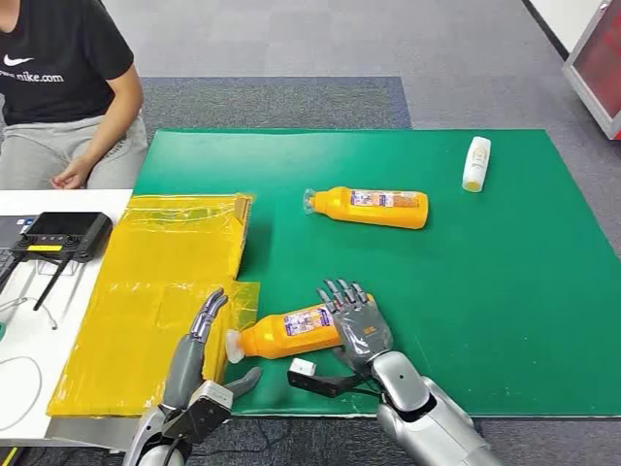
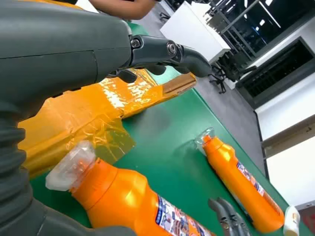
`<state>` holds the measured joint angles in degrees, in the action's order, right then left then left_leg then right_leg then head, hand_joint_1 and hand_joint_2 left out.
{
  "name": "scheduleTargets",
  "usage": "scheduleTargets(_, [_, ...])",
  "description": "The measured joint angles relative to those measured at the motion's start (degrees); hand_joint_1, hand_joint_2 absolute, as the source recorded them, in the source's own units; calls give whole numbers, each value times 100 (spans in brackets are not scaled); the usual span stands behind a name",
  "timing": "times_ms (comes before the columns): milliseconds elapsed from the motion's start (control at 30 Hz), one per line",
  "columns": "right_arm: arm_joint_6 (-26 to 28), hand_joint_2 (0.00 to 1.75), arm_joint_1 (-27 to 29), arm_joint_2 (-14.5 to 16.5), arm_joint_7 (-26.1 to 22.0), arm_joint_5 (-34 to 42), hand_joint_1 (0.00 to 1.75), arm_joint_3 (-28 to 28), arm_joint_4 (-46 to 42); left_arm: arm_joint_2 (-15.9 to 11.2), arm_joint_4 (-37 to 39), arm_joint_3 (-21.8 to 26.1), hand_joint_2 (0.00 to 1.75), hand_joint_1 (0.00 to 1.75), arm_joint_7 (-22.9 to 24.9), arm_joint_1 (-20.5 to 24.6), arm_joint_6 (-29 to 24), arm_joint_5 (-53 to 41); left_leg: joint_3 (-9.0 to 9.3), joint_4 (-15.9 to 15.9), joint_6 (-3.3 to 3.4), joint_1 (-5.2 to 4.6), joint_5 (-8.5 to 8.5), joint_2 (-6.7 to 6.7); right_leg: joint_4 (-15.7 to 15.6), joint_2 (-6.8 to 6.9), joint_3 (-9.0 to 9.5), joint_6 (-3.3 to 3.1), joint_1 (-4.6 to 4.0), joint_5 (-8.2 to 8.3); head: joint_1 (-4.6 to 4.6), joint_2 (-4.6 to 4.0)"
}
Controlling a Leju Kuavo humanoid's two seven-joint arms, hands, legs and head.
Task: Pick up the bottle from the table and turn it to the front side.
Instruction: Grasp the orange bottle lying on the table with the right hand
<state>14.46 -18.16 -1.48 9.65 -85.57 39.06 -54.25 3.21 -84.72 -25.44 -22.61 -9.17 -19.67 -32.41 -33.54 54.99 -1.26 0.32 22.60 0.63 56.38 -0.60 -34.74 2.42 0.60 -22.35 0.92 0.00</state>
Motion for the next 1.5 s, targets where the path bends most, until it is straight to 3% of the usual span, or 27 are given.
scheduleTargets(100, [-16,175,-26,38,27,-20,27,-100,101,4,-16,0,175,0,29,-11,-3,-7,6,0,1,0,0,0,-1,0,5,0,0,0,0,0])
scheduleTargets(233, [-118,175,-81,89,36,-33,159,-283,318,4,-22,-2,175,0,72,-45,-29,-9,20,0,1,0,0,0,-3,-1,17,-1,0,1,1,0])
scheduleTargets(300, [-158,175,-107,105,7,-44,174,-333,408,4,-22,-2,175,0,89,-62,-61,-9,27,0,2,0,0,0,-3,-1,23,-1,0,1,0,0])
scheduleTargets(700, [-302,175,-478,148,-348,-250,175,-340,944,-27,-22,-2,175,0,28,-81,-139,92,81,0,12,1,10,0,-21,-1,82,10,-1,-6,1,0])
scheduleTargets(933, [-20,175,-482,184,-593,-38,175,-255,1033,-59,-22,-2,175,0,-42,-75,-145,130,92,0,11,1,22,-1,-26,-4,91,12,-2,-12,0,0])
scheduleTargets(1267, [743,175,142,301,-1486,1890,175,-743,652,-85,-56,-2,175,0,-251,-71,-244,332,88,0,2,3,34,-1,-25,-5,90,6,-4,-27,0,0])
scheduleTargets(1500, [635,175,735,439,-2147,3350,175,-1220,23,-85,-200,0,175,0,-450,-82,-226,714,77,0,8,3,41,-1,-24,-4,84,9,-5,-32,1,0])
